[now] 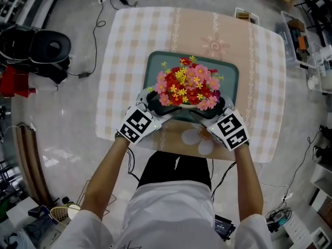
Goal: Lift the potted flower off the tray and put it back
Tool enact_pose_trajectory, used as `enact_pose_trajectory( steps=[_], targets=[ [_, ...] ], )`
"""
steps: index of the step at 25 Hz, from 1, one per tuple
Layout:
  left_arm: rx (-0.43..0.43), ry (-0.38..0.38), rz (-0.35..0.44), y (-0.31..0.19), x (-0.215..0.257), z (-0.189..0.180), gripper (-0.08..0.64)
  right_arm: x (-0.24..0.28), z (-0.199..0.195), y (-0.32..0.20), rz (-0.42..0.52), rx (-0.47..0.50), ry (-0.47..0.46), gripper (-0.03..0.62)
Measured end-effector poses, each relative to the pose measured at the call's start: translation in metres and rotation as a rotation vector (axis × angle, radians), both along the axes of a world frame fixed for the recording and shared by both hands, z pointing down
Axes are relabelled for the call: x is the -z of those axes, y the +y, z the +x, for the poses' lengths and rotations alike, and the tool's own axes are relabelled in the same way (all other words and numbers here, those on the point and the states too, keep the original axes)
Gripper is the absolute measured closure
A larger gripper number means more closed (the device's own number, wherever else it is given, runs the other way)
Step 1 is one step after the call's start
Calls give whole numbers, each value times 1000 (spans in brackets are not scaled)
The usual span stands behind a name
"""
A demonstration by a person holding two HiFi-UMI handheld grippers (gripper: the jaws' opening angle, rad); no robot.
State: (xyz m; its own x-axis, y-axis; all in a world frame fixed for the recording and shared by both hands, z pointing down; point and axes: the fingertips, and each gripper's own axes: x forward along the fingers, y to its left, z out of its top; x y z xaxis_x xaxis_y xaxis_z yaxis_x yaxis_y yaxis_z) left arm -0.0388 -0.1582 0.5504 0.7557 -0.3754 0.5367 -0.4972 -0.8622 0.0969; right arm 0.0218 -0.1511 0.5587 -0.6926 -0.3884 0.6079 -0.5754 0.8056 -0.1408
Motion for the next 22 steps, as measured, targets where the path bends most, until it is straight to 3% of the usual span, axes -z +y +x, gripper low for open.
enact_pose_trajectory(
  steps=[4,22],
  targets=[
    [-40,-35,4,2,-7,7,201,-2,1,-3,-1,-3,-2,230],
    [-9,-24,26,2,-1,8,210,-4,0,-2,1,-23,-25,230]
  ],
)
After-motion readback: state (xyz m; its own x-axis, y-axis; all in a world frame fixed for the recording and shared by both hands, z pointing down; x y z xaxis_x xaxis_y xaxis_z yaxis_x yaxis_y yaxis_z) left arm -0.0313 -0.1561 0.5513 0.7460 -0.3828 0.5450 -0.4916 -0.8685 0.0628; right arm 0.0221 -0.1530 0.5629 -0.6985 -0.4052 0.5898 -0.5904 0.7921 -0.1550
